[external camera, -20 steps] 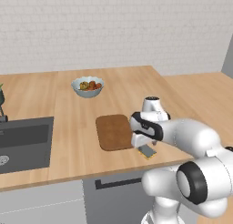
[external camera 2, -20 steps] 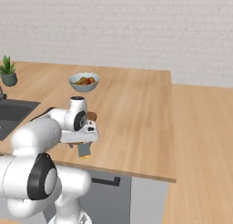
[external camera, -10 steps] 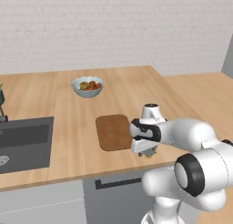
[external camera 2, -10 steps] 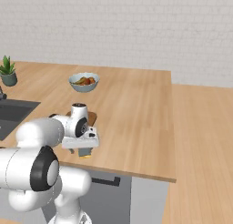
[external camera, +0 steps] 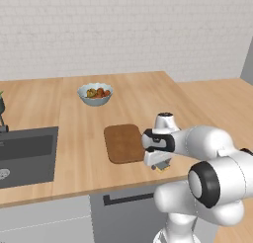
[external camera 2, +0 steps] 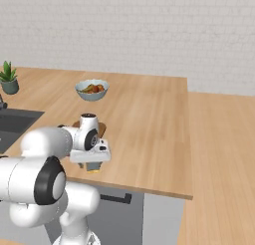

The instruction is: Pick up the sponge from the counter and clean the cutting board by briefly scrubbing or pressing down on the cutting board. Once finished, release the sponge.

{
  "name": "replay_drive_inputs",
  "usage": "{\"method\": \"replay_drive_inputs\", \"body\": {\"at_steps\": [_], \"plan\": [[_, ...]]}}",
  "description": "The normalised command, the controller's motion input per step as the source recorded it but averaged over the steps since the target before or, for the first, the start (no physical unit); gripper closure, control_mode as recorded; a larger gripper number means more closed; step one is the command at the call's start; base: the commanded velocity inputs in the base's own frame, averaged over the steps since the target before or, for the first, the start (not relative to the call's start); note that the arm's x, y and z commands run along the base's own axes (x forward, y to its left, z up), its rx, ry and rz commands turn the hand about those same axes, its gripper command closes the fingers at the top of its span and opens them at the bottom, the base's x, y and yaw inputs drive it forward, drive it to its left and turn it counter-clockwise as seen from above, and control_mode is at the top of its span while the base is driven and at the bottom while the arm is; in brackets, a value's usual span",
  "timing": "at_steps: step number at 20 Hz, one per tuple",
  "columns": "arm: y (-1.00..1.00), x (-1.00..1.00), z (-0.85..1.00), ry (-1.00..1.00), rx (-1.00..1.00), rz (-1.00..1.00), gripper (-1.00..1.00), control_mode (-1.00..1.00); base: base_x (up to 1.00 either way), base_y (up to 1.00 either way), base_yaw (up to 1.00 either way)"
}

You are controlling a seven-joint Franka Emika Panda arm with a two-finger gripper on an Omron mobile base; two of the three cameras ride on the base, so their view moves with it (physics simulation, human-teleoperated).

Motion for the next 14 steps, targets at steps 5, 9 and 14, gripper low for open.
{"method": "replay_drive_inputs", "body": {"at_steps": [5,9,14], "plan": [[0.00,-0.03,-0.37,-0.01,0.00,0.00,-1.00,-1.00,0.00,0.00,0.00],[0.01,-0.29,-0.78,-0.13,0.00,0.01,-1.00,-1.00,0.00,0.00,0.00],[0.00,-0.08,-0.94,-0.24,0.00,0.00,-1.00,-1.00,0.00,0.00,0.00]]}}
